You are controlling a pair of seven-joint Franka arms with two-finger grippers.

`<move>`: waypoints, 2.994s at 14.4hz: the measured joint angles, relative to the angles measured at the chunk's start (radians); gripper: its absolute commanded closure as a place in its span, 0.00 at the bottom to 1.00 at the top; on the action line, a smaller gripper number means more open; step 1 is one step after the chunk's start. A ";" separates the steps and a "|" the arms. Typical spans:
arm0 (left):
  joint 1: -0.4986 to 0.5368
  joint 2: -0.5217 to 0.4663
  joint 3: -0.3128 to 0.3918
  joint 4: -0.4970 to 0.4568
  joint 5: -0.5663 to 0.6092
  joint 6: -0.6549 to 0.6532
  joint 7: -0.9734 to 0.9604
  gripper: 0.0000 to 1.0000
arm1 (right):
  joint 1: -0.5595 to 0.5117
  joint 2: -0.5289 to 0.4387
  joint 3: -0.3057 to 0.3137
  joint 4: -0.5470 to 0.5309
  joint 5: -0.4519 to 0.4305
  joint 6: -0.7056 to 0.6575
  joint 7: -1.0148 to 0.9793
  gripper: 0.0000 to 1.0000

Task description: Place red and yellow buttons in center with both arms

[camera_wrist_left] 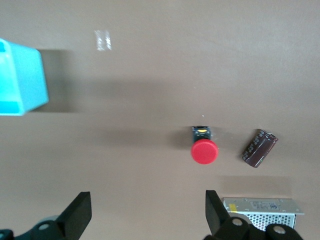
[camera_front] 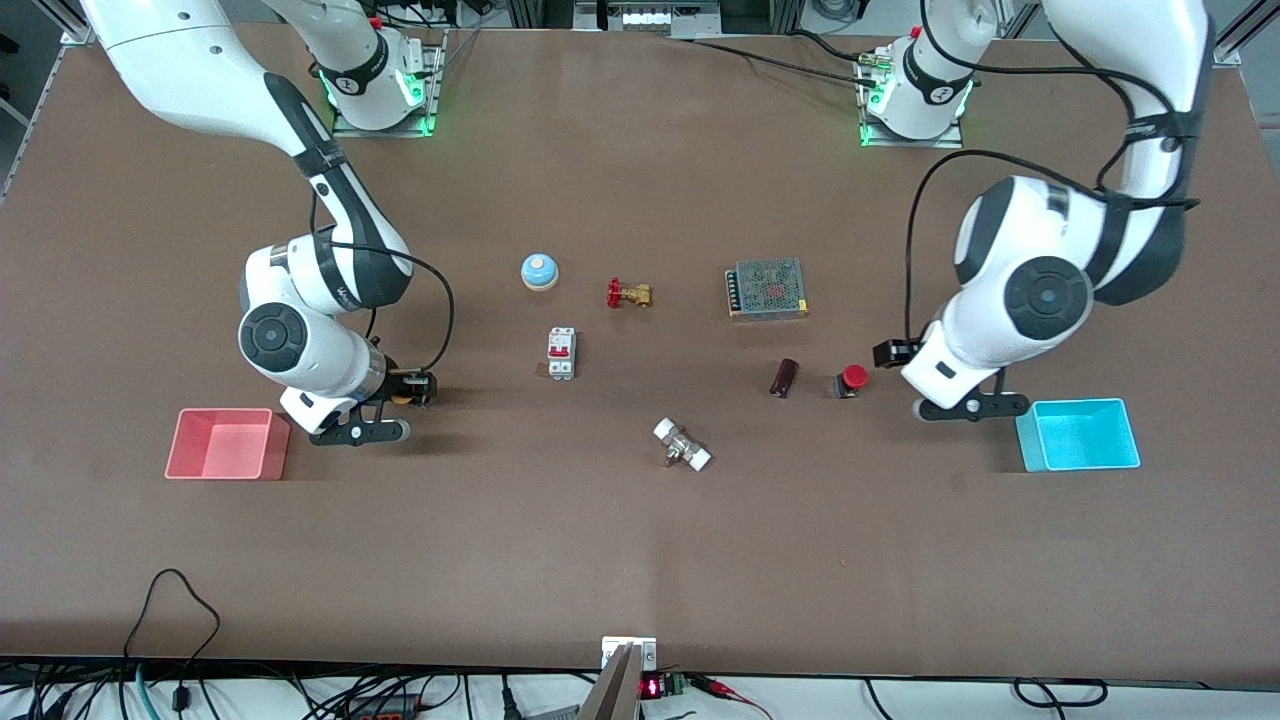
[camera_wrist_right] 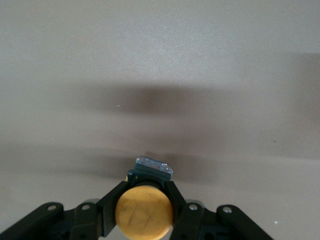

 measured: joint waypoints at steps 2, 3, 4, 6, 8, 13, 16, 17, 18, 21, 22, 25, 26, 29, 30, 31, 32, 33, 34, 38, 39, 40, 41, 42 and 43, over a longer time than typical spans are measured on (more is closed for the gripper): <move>0.034 -0.004 0.001 0.067 0.000 -0.065 0.061 0.00 | 0.003 0.001 0.000 -0.015 0.000 0.026 0.000 0.72; 0.049 -0.008 0.001 0.101 0.000 -0.105 0.081 0.00 | 0.005 0.002 0.000 -0.025 0.000 0.041 0.000 0.72; 0.061 -0.013 0.001 0.138 0.000 -0.151 0.099 0.00 | 0.005 0.006 0.000 -0.033 -0.001 0.052 0.000 0.72; 0.078 -0.025 0.001 0.218 0.000 -0.250 0.144 0.00 | 0.007 0.016 0.000 -0.037 -0.001 0.062 0.000 0.71; 0.100 -0.030 0.001 0.297 0.000 -0.324 0.197 0.00 | 0.010 0.018 0.000 -0.037 -0.003 0.063 0.000 0.71; 0.143 -0.118 0.002 0.306 -0.001 -0.328 0.306 0.00 | 0.010 0.019 0.000 -0.037 -0.005 0.063 0.000 0.49; 0.160 -0.277 0.003 0.118 -0.001 -0.229 0.328 0.00 | 0.012 0.027 0.000 -0.037 -0.005 0.066 0.001 0.25; 0.169 -0.329 0.004 0.053 -0.001 -0.213 0.332 0.00 | 0.013 0.031 0.000 -0.038 -0.005 0.068 0.001 0.15; 0.176 -0.367 0.004 0.004 -0.002 -0.201 0.334 0.00 | 0.013 0.034 0.000 -0.038 -0.005 0.071 0.001 0.10; 0.180 -0.399 0.004 -0.050 -0.007 -0.194 0.338 0.00 | 0.012 0.034 -0.001 -0.029 -0.004 0.081 0.002 0.00; 0.180 -0.399 0.004 -0.055 -0.007 -0.192 0.341 0.00 | 0.007 0.030 -0.002 -0.018 -0.001 0.082 0.003 0.00; 0.180 -0.400 0.000 -0.056 -0.007 -0.191 0.344 0.00 | -0.021 -0.019 -0.006 0.028 0.062 0.045 0.003 0.00; 0.180 -0.401 0.000 -0.056 -0.007 -0.190 0.345 0.00 | -0.034 -0.051 -0.007 0.047 0.079 0.001 0.003 0.00; 0.180 -0.403 -0.001 -0.056 -0.007 -0.183 0.345 0.00 | -0.074 -0.174 -0.009 0.099 0.091 -0.160 0.001 0.00; 0.180 -0.403 0.000 -0.056 -0.007 -0.181 0.345 0.00 | -0.086 -0.219 -0.010 0.109 0.092 -0.200 -0.003 0.00; 0.180 -0.403 -0.001 -0.056 -0.007 -0.180 0.345 0.00 | -0.095 -0.262 -0.012 0.113 0.092 -0.231 -0.008 0.00; 0.180 -0.403 -0.001 -0.056 -0.007 -0.180 0.345 0.00 | -0.104 -0.305 -0.014 0.115 0.092 -0.259 -0.010 0.00; 0.180 -0.404 -0.001 -0.056 -0.007 -0.180 0.345 0.00 | -0.111 -0.344 -0.018 0.115 0.092 -0.288 -0.011 0.00; 0.180 -0.404 -0.001 -0.056 -0.007 -0.180 0.345 0.00 | -0.117 -0.382 -0.026 0.115 0.091 -0.316 -0.011 0.00; 0.180 -0.409 -0.001 -0.056 -0.007 -0.180 0.345 0.00 | -0.128 -0.497 -0.074 0.114 0.090 -0.465 -0.019 0.00; 0.180 -0.411 -0.001 -0.056 -0.007 -0.180 0.345 0.00 | -0.128 -0.518 -0.076 0.113 0.088 -0.484 -0.019 0.00; 0.180 -0.413 -0.001 -0.056 -0.007 -0.181 0.345 0.00 | -0.127 -0.534 -0.076 0.113 0.088 -0.499 -0.019 0.00; 0.180 -0.414 -0.001 -0.056 -0.007 -0.181 0.345 0.00 | -0.127 -0.545 -0.076 0.111 0.088 -0.507 -0.020 0.00; 0.180 -0.415 -0.001 -0.056 -0.007 -0.181 0.345 0.00 | -0.127 -0.549 -0.076 0.110 0.088 -0.511 -0.021 0.00; 0.180 -0.415 -0.001 -0.056 -0.007 -0.181 0.345 0.00 | -0.127 -0.549 -0.076 0.108 0.088 -0.511 -0.022 0.00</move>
